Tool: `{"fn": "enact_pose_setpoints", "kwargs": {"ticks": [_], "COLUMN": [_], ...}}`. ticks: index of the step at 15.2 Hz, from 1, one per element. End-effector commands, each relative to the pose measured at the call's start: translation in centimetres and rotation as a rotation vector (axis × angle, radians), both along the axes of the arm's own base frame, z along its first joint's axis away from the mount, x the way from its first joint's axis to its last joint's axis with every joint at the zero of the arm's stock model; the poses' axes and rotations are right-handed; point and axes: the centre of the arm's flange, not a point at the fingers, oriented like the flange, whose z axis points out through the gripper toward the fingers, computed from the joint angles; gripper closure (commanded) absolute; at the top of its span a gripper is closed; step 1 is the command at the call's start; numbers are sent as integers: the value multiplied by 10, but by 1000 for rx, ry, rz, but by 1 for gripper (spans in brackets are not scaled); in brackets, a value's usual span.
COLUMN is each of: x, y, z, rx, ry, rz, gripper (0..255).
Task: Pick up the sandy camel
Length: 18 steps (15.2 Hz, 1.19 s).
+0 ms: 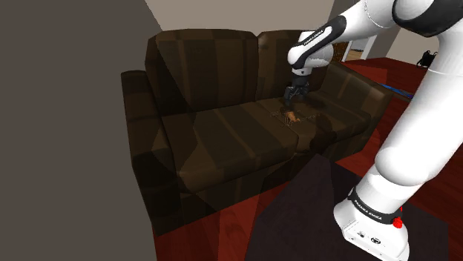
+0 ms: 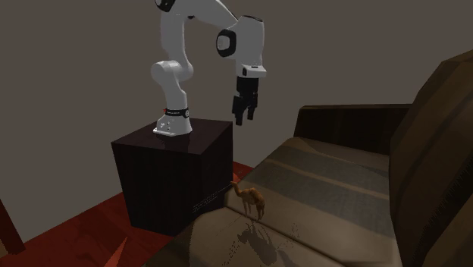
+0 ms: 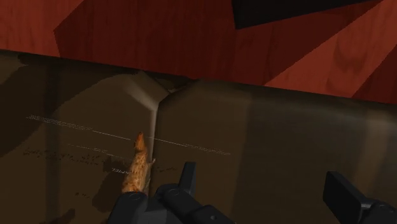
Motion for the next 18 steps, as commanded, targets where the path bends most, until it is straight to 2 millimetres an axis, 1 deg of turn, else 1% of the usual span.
{"fn": "enact_pose_setpoints", "kwargs": {"ticks": [1,17,18], "x": [6,71,72], "y": [-18,-178,-179], "z": [-20,-137,-137], "rx": [-5,-35,-35], "ry": [3,25,25], "rz": [-5,-46,-46], "gripper": [0,0,0]}}
